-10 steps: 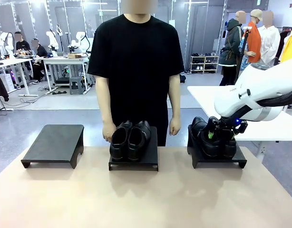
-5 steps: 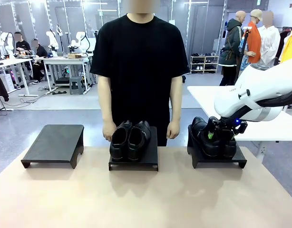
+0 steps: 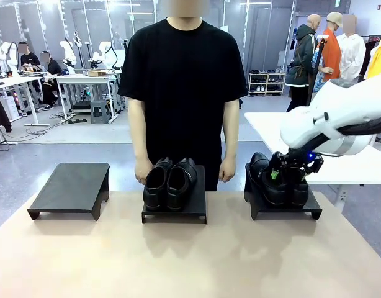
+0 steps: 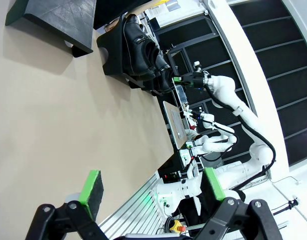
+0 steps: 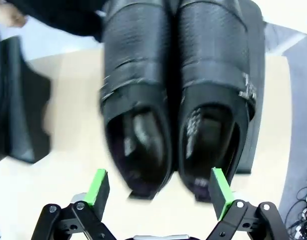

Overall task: Place the shoes on the stand as instructed by the person.
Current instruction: Pick up another pair of Shoes and place it on the Shoes Stand indicated by the person.

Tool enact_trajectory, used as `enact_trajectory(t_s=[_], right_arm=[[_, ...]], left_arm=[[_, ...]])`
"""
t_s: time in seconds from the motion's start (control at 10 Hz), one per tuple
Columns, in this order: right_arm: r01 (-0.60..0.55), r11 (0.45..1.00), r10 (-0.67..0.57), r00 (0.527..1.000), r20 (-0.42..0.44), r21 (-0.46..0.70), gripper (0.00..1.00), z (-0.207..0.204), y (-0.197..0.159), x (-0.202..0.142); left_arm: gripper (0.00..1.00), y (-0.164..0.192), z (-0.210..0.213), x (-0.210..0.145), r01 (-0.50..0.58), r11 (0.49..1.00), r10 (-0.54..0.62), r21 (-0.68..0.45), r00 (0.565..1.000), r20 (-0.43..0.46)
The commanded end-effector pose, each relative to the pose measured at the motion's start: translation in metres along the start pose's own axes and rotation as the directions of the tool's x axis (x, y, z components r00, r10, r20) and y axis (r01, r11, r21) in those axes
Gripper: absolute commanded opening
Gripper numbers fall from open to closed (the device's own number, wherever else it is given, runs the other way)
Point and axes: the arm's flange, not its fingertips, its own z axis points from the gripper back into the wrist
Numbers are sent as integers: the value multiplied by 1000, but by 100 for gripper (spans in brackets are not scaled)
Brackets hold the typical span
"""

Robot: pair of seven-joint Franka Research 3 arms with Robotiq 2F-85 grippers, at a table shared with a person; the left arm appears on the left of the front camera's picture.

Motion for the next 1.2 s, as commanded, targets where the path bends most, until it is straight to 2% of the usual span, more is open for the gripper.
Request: enact_trajectory(t_s=[0.0,0.2,0.3,0.5,0.6,0.7,0.9,1.1], right_arm=[[34,979,-18,997,-78,203,100,74,-31,-30],[98,937,-57,990,-130,336,100,118,-72,-62],[130,898,-59,982,-178,421,100,136,-94,-81],[229,767,-64,957,-283,600,100,162,-149,-123],[245,719,-95,962,-257,650,100,168,-174,-143],[246,624,-100,967,-236,742,100,172,-200,-175],[240,470,-139,970,-197,849,100,164,-240,-251],[273,418,-182,960,-215,866,100,139,-253,-301]], left_arm=[[100,-3,0,-4,26,1000,-26,-11,1000,-7],[100,-3,0,-4,26,1000,-26,-11,1000,-7],[100,-3,0,-4,26,1000,-26,-11,1000,-7],[100,-3,0,-4,26,1000,-26,-11,1000,-7],[100,-3,0,-4,26,1000,-26,-11,1000,-7],[100,-3,0,-4,26,1000,-26,-11,1000,-7],[100,-3,0,-4,26,1000,-26,-11,1000,-7],[100,-3,0,-4,26,1000,-26,-11,1000,-7]])
